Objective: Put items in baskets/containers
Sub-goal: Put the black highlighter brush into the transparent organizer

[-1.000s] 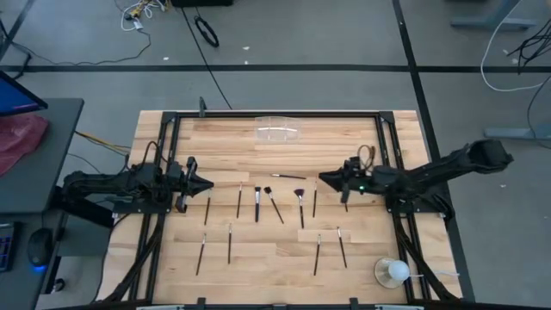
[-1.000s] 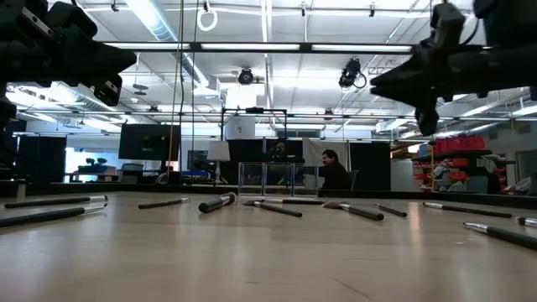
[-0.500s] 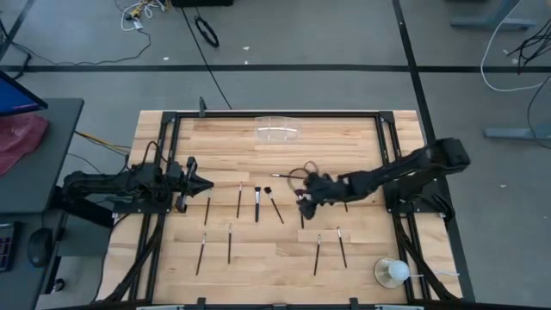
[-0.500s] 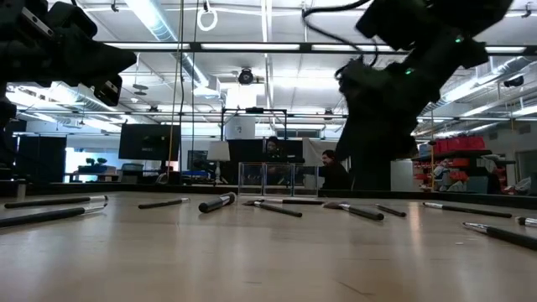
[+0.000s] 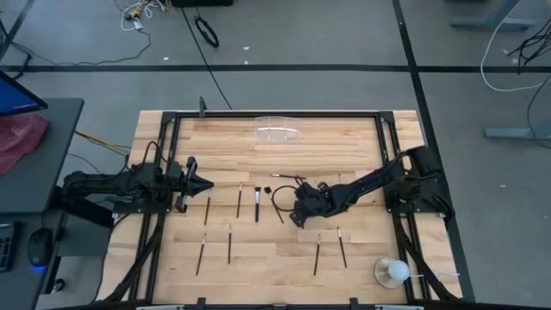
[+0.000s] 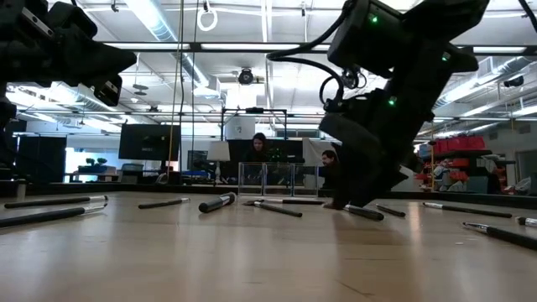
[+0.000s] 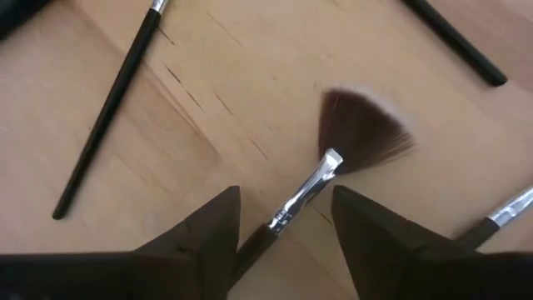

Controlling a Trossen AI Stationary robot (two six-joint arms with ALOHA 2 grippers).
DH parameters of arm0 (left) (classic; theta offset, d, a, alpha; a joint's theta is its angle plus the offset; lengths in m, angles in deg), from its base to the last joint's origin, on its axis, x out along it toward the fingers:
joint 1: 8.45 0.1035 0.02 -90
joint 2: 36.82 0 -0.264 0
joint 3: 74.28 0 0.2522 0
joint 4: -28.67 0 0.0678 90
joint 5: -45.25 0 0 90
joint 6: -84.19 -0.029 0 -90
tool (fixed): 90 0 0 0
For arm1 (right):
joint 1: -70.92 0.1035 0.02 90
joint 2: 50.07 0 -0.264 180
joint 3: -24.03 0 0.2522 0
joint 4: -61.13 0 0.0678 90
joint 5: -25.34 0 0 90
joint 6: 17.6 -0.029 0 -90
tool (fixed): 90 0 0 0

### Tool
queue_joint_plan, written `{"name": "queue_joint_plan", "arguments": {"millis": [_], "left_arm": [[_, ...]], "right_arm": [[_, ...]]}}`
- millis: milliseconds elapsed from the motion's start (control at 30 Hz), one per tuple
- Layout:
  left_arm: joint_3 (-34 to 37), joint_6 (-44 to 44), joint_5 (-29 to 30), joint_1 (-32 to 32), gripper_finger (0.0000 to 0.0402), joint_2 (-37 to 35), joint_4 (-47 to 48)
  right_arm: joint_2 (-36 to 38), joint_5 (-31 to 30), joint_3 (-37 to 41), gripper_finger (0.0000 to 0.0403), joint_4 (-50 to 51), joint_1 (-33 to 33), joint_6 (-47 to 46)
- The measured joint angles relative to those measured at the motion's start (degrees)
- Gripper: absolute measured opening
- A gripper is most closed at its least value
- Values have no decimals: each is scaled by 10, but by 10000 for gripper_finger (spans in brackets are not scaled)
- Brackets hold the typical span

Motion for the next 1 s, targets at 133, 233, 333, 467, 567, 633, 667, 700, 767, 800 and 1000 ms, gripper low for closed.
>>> {"name": "queue_joint_plan", "arguments": {"millis": [133,233,333,467,567,633,667,700,767,800,1000], "left_arm": [[0,0,0,0,23,0,0],[0,0,0,0,23,0,0],[0,0,0,0,23,0,0],[0,0,0,0,23,0,0],[0,0,0,0,23,0,0],[0,0,0,0,23,0,0],[0,0,0,0,23,0,0],[0,0,0,0,23,0,0],[0,0,0,0,23,0,0],[0,0,0,0,23,0,0],[0,0,0,0,23,0,0]], "right_arm": [[-4,-2,0,161,12,1,15],[-14,-6,0,126,17,1,23],[-26,-12,0,86,14,1,23],[-29,-14,1,33,-3,2,23],[-29,-17,1,10,-12,3,23],[-29,-17,2,11,-20,3,23],[-29,-20,2,12,-27,3,23],[-29,-23,3,12,-35,4,23],[-25,-26,4,11,-50,4,32],[-19,-26,4,10,-54,4,35],[29,-46,5,9,-99,4,86]]}}
